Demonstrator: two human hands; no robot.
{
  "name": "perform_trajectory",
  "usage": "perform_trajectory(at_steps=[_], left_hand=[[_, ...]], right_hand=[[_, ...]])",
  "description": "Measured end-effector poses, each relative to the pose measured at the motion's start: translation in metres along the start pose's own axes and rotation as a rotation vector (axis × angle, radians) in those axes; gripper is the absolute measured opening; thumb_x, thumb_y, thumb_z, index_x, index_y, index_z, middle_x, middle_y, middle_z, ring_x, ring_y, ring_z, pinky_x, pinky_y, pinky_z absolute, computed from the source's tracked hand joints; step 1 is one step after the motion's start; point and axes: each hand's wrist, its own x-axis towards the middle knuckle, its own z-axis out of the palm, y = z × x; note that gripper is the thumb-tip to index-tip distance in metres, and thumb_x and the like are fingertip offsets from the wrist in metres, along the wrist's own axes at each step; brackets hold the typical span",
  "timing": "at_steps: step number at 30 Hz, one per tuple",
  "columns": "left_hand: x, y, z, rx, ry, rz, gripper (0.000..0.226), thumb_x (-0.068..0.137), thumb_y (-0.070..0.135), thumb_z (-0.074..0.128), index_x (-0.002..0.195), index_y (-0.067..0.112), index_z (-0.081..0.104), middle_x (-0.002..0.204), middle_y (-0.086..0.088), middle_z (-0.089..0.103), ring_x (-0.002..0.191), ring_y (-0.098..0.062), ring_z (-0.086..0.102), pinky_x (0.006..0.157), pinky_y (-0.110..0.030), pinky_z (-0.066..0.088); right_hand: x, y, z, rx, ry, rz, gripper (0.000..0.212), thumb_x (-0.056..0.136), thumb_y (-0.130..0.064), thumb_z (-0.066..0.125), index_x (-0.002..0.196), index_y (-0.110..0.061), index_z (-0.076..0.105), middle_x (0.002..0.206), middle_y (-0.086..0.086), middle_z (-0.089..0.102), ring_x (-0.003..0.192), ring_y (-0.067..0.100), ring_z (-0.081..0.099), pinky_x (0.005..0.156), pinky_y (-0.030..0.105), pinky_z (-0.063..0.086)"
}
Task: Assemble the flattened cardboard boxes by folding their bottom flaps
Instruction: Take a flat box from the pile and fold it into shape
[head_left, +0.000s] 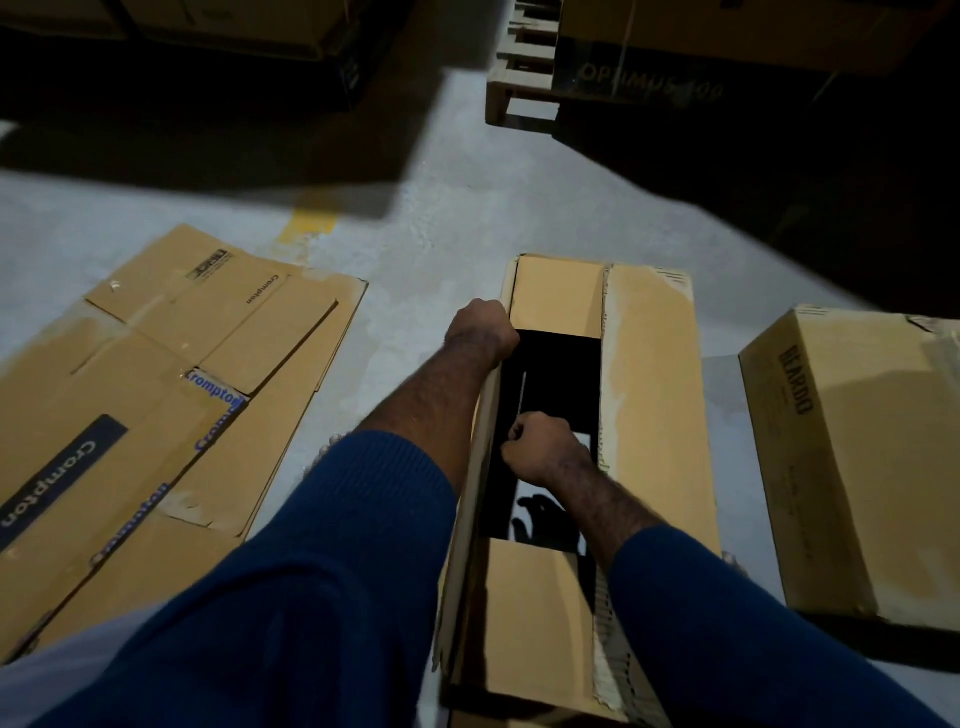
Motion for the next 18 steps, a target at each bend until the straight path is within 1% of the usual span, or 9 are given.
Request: perform_trajectory(at_steps=[2, 3, 7, 9, 11, 13, 14, 16, 18], left_hand=[[-0.007, 0.003, 0.001, -0.009, 0.023, -0.027, 0.033, 0.095, 0.025, 0.061, 0.123, 0.007, 0.064, 0.129, -0.013, 0.062, 0.118, -0.033, 0.061, 0.090, -0.038, 0.052], [-0.011, 0.005, 0.001, -0.028, 0.040, -0.044, 0.038, 0.095, 0.028, 0.063, 0.127, 0.008, 0.062, 0.132, -0.012, 0.060, 0.122, -0.032, 0.059, 0.093, -0.039, 0.051], [-0.049, 0.011, -0.003, -0.059, 0.114, -0.101, 0.052, 0.091, 0.035, 0.068, 0.133, 0.011, 0.049, 0.138, -0.015, 0.048, 0.127, -0.033, 0.049, 0.098, -0.043, 0.045], [-0.078, 0.012, -0.001, -0.025, 0.150, -0.052, 0.048, 0.093, 0.032, 0.064, 0.132, 0.010, 0.047, 0.135, -0.015, 0.047, 0.124, -0.034, 0.048, 0.096, -0.044, 0.044], [-0.110, 0.009, 0.003, -0.044, 0.135, -0.005, 0.043, 0.095, 0.030, 0.060, 0.131, 0.011, 0.047, 0.134, -0.015, 0.049, 0.122, -0.035, 0.049, 0.095, -0.043, 0.044], [-0.141, 0.003, 0.009, -0.088, 0.077, -0.001, 0.039, 0.097, 0.030, 0.057, 0.131, 0.012, 0.047, 0.133, -0.015, 0.048, 0.122, -0.036, 0.049, 0.095, -0.044, 0.044], [-0.156, -0.001, 0.011, -0.106, 0.038, -0.012, 0.038, 0.097, 0.030, 0.057, 0.130, 0.013, 0.047, 0.133, -0.014, 0.048, 0.121, -0.037, 0.050, 0.094, -0.044, 0.045], [-0.186, -0.011, 0.012, -0.135, -0.039, -0.061, 0.039, 0.095, 0.029, 0.059, 0.128, 0.014, 0.047, 0.132, -0.014, 0.048, 0.121, -0.038, 0.052, 0.092, -0.044, 0.047], [-0.209, -0.021, 0.007, -0.135, -0.097, -0.088, 0.039, 0.094, 0.031, 0.061, 0.126, 0.012, 0.048, 0.129, -0.014, 0.050, 0.117, -0.038, 0.055, 0.088, -0.043, 0.049]], right_hand=[[-0.002, -0.003, 0.000, -0.011, -0.014, -0.005, 0.010, 0.091, -0.023, 0.058, 0.086, -0.015, 0.055, 0.095, 0.009, 0.059, 0.096, 0.031, 0.061, 0.083, 0.038, 0.051], [-0.002, -0.005, 0.001, -0.011, -0.020, -0.015, 0.011, 0.091, -0.023, 0.058, 0.089, -0.013, 0.055, 0.100, 0.010, 0.059, 0.099, 0.032, 0.062, 0.081, 0.036, 0.051], [-0.018, 0.001, 0.023, 0.024, -0.040, -0.049, 0.029, 0.097, -0.015, 0.054, 0.070, -0.018, 0.042, 0.097, 0.014, 0.059, 0.093, 0.029, 0.062, 0.064, 0.024, 0.041], [-0.036, 0.010, 0.038, 0.042, -0.022, 0.002, 0.007, 0.096, -0.015, 0.054, 0.090, -0.017, 0.057, 0.113, 0.017, 0.062, 0.105, 0.032, 0.063, 0.078, 0.028, 0.048], [-0.055, 0.020, 0.050, 0.035, -0.011, 0.028, 0.022, 0.096, -0.022, 0.051, 0.116, -0.015, 0.058, 0.129, 0.021, 0.055, 0.122, 0.038, 0.055, 0.096, 0.039, 0.049], [-0.079, 0.026, 0.051, 0.036, -0.022, 0.065, 0.045, 0.100, -0.032, 0.046, 0.142, -0.018, 0.045, 0.153, 0.027, 0.033, 0.145, 0.046, 0.029, 0.115, 0.048, 0.035], [-0.092, 0.027, 0.048, 0.049, -0.022, 0.082, 0.058, 0.103, -0.037, 0.044, 0.156, -0.020, 0.030, 0.162, 0.028, 0.016, 0.151, 0.049, 0.013, 0.120, 0.051, 0.024], [-0.116, 0.029, 0.038, 0.085, 0.021, 0.069, 0.072, 0.105, -0.040, 0.043, 0.164, -0.023, 0.006, 0.167, 0.027, -0.008, 0.153, 0.049, -0.007, 0.122, 0.053, 0.015], [-0.132, 0.026, 0.027, 0.062, 0.089, 0.035, 0.076, 0.104, -0.038, 0.045, 0.164, -0.027, 0.000, 0.167, 0.024, -0.015, 0.153, 0.046, -0.016, 0.122, 0.054, 0.015]])
